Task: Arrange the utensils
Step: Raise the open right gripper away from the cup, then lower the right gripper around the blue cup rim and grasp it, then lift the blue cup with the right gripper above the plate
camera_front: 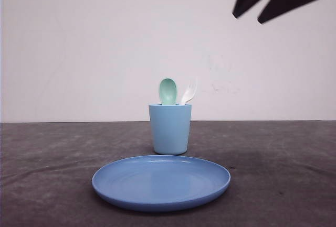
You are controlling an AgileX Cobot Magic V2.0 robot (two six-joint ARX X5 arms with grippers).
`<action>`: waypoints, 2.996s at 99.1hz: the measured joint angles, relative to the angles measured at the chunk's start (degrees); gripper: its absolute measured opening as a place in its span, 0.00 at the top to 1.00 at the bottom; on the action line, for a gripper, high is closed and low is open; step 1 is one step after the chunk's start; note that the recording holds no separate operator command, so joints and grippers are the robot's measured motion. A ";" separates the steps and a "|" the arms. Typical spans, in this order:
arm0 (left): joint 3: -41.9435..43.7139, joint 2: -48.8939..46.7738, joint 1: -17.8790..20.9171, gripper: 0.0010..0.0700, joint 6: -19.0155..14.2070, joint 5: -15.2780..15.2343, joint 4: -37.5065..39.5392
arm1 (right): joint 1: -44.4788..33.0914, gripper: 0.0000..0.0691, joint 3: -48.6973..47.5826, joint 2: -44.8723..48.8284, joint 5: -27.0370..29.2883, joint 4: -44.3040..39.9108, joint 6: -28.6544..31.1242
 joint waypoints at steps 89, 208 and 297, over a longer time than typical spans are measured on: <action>0.00 0.00 0.00 0.61 -0.02 0.00 -0.17 | -0.09 0.01 -8.85 7.65 0.17 11.78 3.96; 0.00 0.00 0.00 0.61 0.00 0.00 -0.15 | -5.95 0.01 7.04 49.33 -16.92 41.51 0.13; 0.00 0.00 0.00 0.61 1.11 0.00 -0.15 | -5.79 0.28 9.64 48.54 -16.76 37.75 -0.35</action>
